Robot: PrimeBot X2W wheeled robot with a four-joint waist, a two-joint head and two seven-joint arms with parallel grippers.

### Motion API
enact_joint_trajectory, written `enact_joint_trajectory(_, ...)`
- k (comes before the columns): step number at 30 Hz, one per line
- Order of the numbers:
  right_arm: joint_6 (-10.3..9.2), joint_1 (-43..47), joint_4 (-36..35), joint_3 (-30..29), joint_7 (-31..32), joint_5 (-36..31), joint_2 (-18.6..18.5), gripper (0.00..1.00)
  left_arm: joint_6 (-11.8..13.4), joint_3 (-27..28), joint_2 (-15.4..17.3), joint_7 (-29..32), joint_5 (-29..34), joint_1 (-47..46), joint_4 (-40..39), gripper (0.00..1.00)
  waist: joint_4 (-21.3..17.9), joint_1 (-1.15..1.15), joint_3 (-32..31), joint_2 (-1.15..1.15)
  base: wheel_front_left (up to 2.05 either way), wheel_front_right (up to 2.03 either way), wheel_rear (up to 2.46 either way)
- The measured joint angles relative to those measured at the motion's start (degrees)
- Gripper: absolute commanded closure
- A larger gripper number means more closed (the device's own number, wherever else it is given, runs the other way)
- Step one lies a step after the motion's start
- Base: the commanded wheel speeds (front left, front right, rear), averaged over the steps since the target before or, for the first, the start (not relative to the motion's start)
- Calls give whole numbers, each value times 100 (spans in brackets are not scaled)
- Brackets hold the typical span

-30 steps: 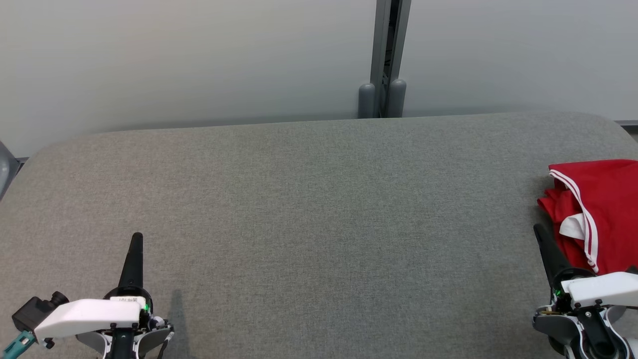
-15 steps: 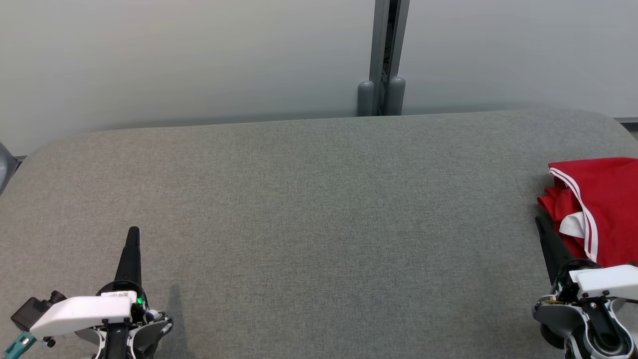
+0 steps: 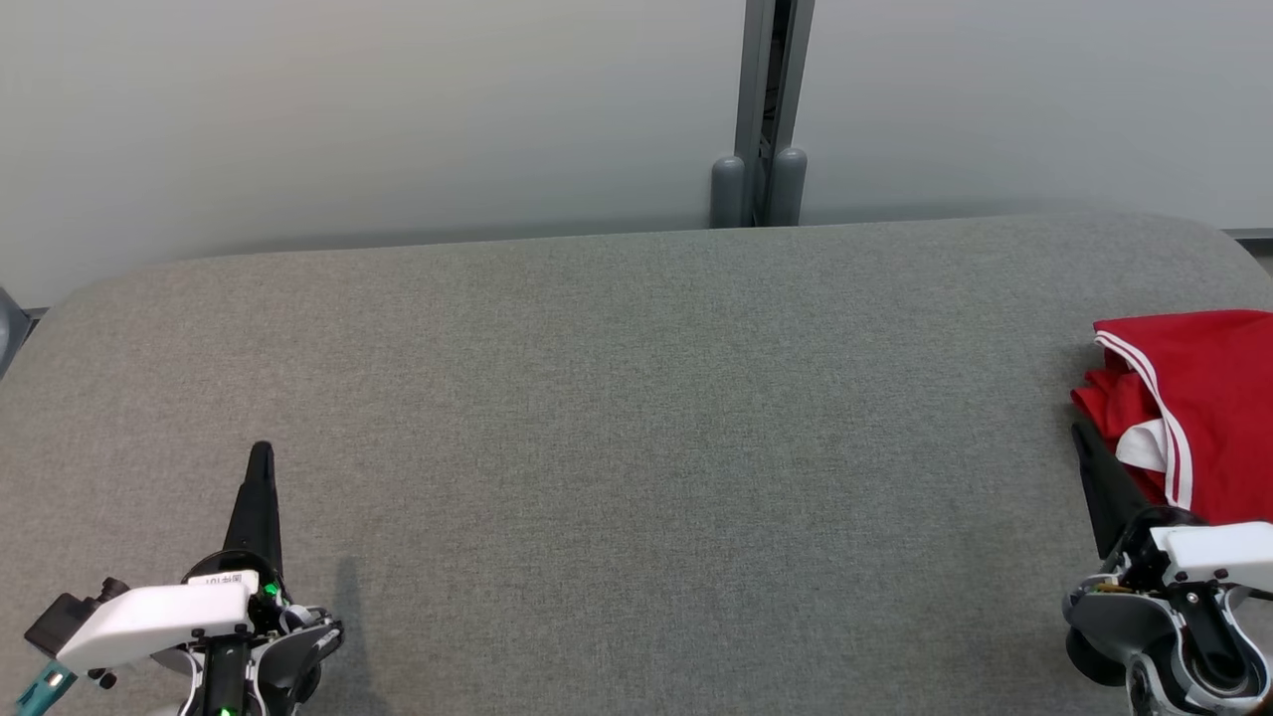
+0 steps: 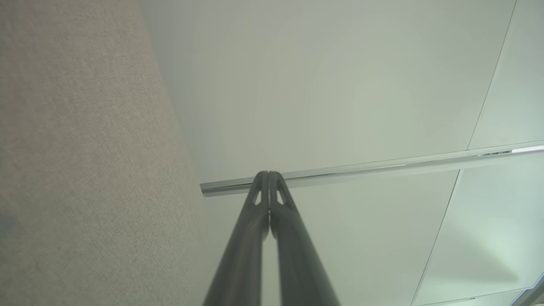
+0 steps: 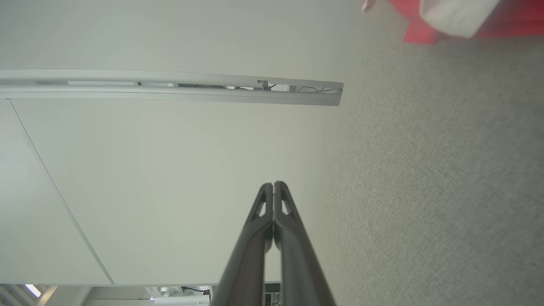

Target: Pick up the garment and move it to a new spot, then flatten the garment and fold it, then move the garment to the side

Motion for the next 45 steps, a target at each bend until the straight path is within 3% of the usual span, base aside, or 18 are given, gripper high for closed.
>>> enact_joint_trajectory(9,0,-87,94,-18,25,280,-4,100,-51,64,-36,51,-253,-30,35,100,-9,0,19,0,0,0,0)
enact_joint_trajectory(45,0,-93,99,-14,32,302,-4,100,-51,67,-40,51,-256,-31,37,100,-9,0,19,0,0,0,0)
